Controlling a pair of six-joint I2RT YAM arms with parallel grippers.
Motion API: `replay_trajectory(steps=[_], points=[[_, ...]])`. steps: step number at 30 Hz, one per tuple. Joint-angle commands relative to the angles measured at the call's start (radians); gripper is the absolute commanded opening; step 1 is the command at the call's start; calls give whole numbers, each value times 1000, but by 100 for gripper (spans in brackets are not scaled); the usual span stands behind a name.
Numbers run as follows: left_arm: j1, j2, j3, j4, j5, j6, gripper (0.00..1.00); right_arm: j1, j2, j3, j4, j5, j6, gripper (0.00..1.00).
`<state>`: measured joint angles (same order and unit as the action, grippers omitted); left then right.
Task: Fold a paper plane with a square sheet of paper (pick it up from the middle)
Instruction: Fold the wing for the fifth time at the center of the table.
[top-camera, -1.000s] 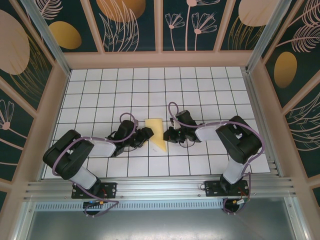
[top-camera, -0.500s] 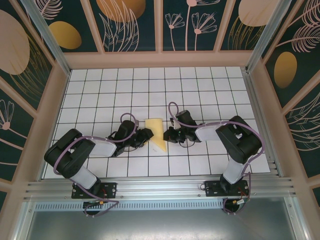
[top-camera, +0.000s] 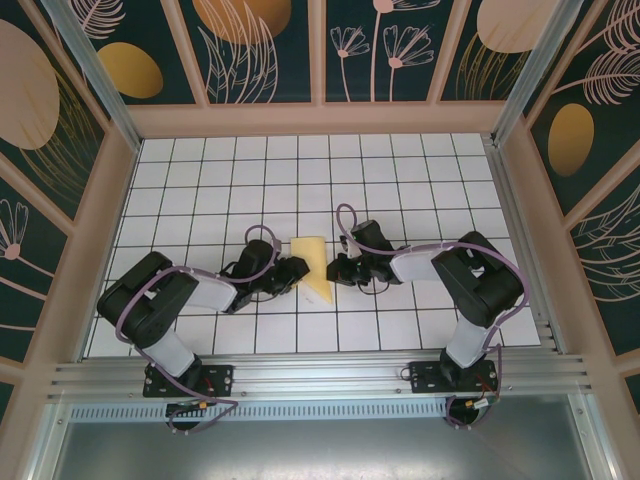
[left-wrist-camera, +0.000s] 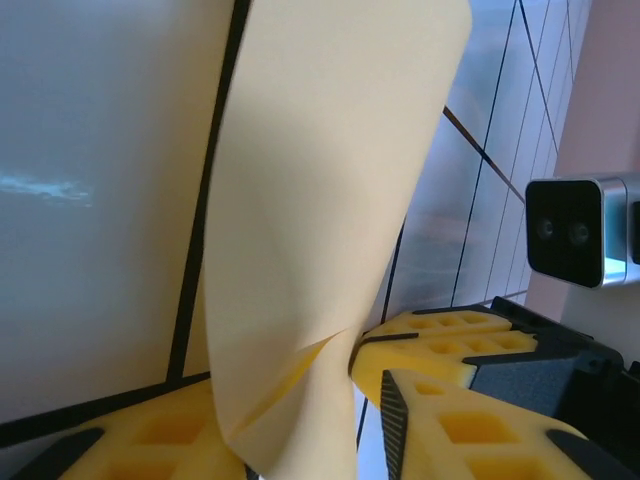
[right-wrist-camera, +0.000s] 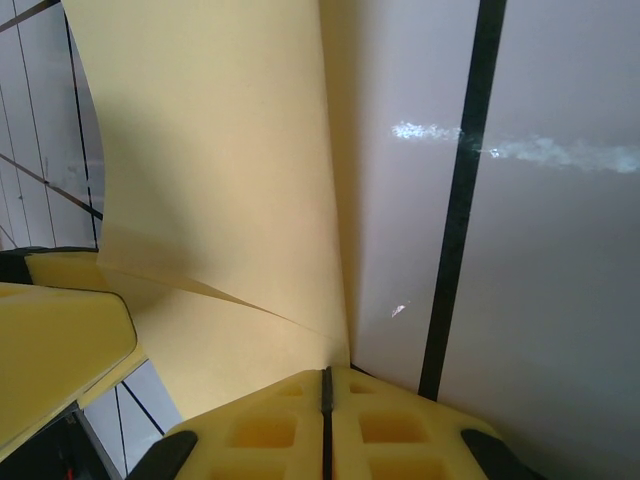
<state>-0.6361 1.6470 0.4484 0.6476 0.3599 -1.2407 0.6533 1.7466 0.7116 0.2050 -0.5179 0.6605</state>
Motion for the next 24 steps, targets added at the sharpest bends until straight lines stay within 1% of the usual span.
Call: replay_trajectory(steps=[1, 4, 5, 9, 12, 14, 19, 20, 21, 23, 24], points=[[-2, 13, 31, -4, 3, 56, 42, -1, 54, -3, -43, 68, -37, 11], [0, 8, 47, -45, -18, 87, 43, -1, 58, 1, -46, 68, -41, 11], [2, 10, 53, -58, -24, 94, 41, -1, 59, 2, -47, 68, -42, 11], [4, 5, 55, -71, -35, 100, 23, 1, 55, 9, -50, 68, -47, 11], [4, 1, 56, -68, -31, 94, 11, 4, 31, 16, -51, 77, -60, 14], [3, -8, 56, -69, -34, 88, 6, 13, 3, 27, -68, 102, -74, 15], [4, -18, 69, -89, -30, 66, 2, 81, -96, 57, -153, 260, -143, 24], [4, -18, 73, -92, -29, 61, 1, 102, -125, 53, -165, 321, -150, 27], [3, -15, 77, -96, -26, 58, 1, 123, -157, 43, -167, 379, -162, 34], [4, -16, 84, -107, -24, 53, 0, 153, -218, 14, -155, 468, -181, 41], [3, -16, 87, -114, -24, 53, 0, 165, -251, -7, -140, 513, -187, 41]])
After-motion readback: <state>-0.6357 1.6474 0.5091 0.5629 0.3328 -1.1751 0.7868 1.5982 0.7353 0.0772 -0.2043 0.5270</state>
